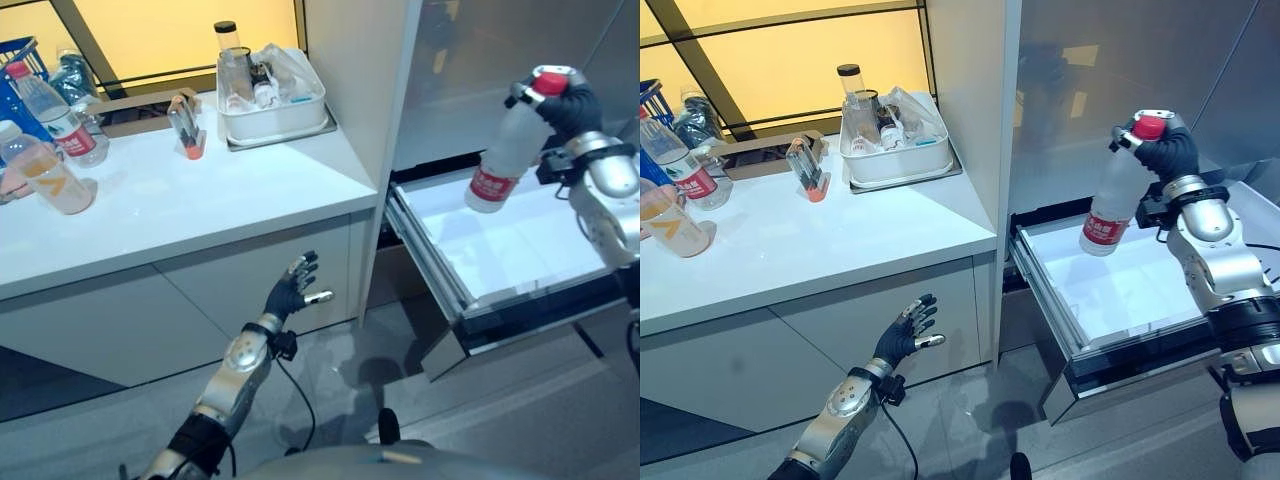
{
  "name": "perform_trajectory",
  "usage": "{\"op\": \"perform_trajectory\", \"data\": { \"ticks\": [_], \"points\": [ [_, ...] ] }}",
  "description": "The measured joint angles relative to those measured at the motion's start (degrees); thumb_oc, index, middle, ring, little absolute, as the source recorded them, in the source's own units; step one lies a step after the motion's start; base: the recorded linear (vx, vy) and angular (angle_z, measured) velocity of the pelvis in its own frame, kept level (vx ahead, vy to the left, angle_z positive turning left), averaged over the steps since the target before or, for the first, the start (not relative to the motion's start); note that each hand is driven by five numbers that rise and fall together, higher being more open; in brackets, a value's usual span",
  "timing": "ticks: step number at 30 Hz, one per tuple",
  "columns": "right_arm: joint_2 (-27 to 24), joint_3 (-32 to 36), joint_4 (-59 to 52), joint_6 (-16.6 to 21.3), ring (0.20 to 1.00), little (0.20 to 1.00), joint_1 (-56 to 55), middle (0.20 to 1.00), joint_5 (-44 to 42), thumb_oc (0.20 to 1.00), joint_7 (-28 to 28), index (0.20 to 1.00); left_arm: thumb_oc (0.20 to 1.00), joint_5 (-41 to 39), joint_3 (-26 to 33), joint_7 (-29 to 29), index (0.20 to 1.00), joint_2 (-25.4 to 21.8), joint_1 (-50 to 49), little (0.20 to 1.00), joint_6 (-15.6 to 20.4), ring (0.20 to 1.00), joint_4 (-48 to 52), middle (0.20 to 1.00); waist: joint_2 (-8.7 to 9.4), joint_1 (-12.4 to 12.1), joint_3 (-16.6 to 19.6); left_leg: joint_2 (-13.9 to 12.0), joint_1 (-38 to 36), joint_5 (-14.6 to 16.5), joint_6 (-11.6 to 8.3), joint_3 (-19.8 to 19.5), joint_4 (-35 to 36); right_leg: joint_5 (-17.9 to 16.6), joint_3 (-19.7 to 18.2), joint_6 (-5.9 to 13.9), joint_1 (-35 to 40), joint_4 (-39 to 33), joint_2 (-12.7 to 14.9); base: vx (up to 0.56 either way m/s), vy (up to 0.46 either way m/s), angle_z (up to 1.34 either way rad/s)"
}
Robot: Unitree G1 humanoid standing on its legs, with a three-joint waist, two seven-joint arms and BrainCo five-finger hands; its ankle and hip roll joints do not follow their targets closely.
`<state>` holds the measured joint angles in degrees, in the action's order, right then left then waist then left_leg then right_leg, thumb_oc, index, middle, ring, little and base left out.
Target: Take the drinks into the refrigerator
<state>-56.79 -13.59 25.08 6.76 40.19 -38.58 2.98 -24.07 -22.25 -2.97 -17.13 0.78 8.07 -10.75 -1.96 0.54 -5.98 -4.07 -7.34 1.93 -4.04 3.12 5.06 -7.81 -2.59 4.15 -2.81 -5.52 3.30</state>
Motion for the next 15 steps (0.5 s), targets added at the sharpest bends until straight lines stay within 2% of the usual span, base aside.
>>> {"op": "perform_trajectory", "data": {
  "ticks": [7,10,15],
  "points": [
    [0.8,-3.4,13.3,-2.6,0.2,0.2,-0.2,0.2,9.8,0.2,-0.3,0.2,1.0,-3.5,1.4,-0.9,1.0,-2.3,-0.8,1.0,0.1,1.0,8.1,1.0,-0.12,-0.6,-1.0,0.1,0.1,0.0,-0.09,-0.1,0.0,-0.2,0.1,-0.2,0.0,0.2,0.1,-0.01,0.0,0.0],
    [3.6,-5.4,20.7,-4.8,0.2,0.2,-1.0,0.2,15.8,0.2,-0.8,0.2,1.0,-4.0,1.1,-1.7,1.0,-3.1,-0.9,1.0,0.1,1.0,9.7,1.0,-0.05,-1.5,-2.0,0.1,0.5,-0.1,-0.06,-0.1,0.0,-0.3,0.1,-0.28,-0.4,0.2,0.0,-0.05,0.001,-0.01],
    [8.7,-9.4,26.2,-5.4,0.2,0.2,-0.6,0.2,23.0,0.2,-1.3,0.2,1.0,-4.2,0.9,-2.4,1.0,-3.7,-1.0,1.0,0.1,1.0,9.9,1.0,-0.88,-1.4,-3.2,0.1,2.3,-0.4,-0.11,-0.3,0.0,-0.7,0.2,-0.35,-2.2,0.2,0.0,-0.07,0.005,0.01]
  ]
}}
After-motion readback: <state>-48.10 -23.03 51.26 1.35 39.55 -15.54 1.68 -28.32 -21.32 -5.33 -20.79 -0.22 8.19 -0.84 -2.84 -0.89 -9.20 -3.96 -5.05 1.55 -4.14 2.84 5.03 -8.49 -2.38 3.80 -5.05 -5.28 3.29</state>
